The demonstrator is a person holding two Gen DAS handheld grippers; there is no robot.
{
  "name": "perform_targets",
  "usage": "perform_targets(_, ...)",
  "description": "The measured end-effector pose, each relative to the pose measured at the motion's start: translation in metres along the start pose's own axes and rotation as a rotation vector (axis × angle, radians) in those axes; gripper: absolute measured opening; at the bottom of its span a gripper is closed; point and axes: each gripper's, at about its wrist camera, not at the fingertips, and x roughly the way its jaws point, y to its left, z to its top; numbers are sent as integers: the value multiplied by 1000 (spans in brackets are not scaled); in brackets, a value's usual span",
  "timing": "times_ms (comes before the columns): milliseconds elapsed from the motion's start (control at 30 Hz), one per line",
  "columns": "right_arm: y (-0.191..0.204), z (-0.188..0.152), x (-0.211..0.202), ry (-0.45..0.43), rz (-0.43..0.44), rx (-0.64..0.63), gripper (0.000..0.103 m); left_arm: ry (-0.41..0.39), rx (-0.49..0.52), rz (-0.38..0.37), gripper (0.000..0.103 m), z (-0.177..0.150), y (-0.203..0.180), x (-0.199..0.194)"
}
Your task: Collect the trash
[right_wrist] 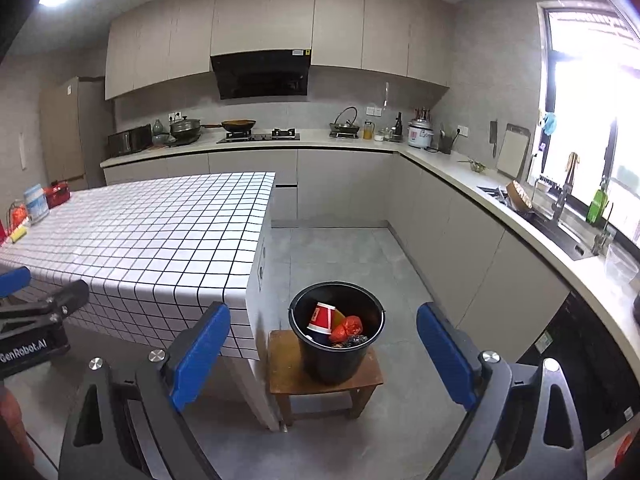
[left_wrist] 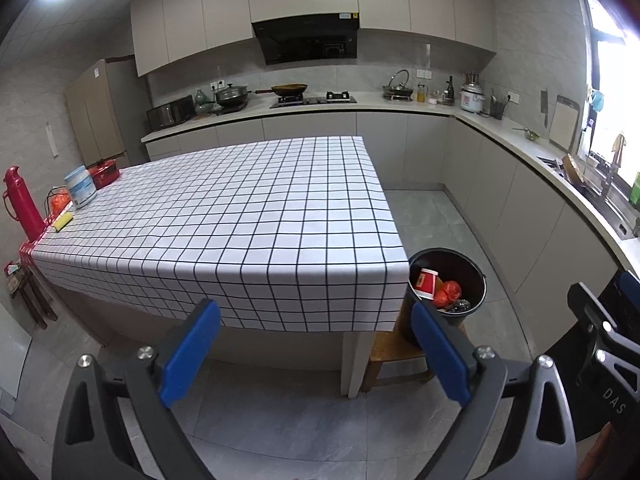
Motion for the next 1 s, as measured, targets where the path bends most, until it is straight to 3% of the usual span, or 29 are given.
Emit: perform_targets(1000, -24, -6, 14, 45, 18, 23, 96, 79, 13, -64, 99, -5, -40, 7)
